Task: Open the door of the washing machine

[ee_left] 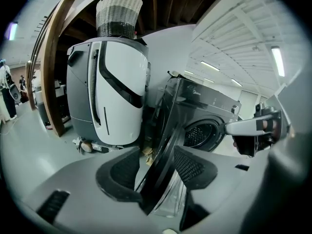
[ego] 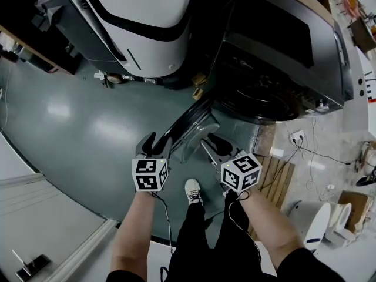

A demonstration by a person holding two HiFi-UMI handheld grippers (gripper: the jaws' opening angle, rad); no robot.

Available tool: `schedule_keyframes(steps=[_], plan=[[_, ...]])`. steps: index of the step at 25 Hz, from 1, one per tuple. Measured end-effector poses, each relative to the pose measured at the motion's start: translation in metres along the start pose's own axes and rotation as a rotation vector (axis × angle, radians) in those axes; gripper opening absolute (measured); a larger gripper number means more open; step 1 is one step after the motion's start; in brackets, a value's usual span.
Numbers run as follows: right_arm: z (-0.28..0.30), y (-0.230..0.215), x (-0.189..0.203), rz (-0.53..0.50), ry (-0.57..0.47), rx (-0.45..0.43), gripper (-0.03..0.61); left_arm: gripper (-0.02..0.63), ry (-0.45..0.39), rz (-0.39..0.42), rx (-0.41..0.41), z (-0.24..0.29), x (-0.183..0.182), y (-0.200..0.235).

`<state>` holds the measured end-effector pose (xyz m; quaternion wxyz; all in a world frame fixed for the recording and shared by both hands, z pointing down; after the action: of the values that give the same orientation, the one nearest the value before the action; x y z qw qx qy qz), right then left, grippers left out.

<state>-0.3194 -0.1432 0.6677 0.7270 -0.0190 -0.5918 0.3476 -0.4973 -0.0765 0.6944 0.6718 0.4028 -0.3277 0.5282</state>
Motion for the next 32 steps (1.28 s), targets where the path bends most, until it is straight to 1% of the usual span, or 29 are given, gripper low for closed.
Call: schedule_keyframes(steps=[5, 6, 7, 8, 9, 11, 12, 17, 22, 26, 32], plan=[[-0.017, 0.01, -0.026, -0.025, -0.036, 0.013, 0.125, 0.22, -0.035, 0.035, 0.027, -0.016, -0.027, -0.014], [-0.022, 0.012, -0.031, -0.03, -0.043, 0.021, 0.115, 0.211, -0.043, 0.042, 0.034, -0.021, -0.033, -0.019], [-0.028, 0.013, -0.037, -0.034, -0.05, 0.031, 0.093, 0.201, -0.051, 0.05, 0.042, -0.026, -0.039, -0.024], [-0.033, 0.014, -0.043, -0.036, -0.058, 0.044, 0.039, 0.176, -0.06, 0.058, 0.052, -0.031, -0.046, -0.029], [-0.038, 0.014, -0.051, -0.035, -0.068, 0.057, 0.023, 0.14, -0.071, 0.065, 0.063, -0.034, -0.054, -0.034], [-0.046, 0.014, -0.067, -0.032, -0.094, 0.079, 0.018, 0.052, -0.098, 0.077, 0.09, -0.039, -0.073, -0.045], [-0.051, 0.015, -0.075, -0.033, -0.106, 0.089, 0.018, 0.03, -0.111, 0.082, 0.105, -0.041, -0.082, -0.052], [-0.09, 0.019, -0.108, -0.078, -0.154, 0.131, 0.017, 0.018, -0.163, 0.107, 0.19, -0.053, -0.12, -0.096], [-0.15, 0.014, -0.124, -0.128, -0.186, 0.2, 0.017, 0.018, -0.185, 0.123, 0.294, -0.06, -0.141, -0.158], [-0.205, 0.004, -0.129, -0.128, -0.219, 0.263, 0.017, 0.018, -0.184, 0.152, 0.368, -0.069, -0.144, -0.216], [-0.29, -0.018, -0.13, -0.103, -0.273, 0.337, 0.017, 0.018, -0.169, 0.202, 0.47, -0.089, -0.134, -0.307]])
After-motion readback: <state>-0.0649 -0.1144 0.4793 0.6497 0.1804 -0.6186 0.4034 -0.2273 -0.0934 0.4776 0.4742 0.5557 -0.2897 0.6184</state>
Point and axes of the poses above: the fingertips, and each gripper's own axes: z forward along the fingers, y to its left, x out of its underside, the point moved 4 cm from there along -z, backward along the fingers, and after that the axes turned 10 degrees about -y, right-handed, at the moved point
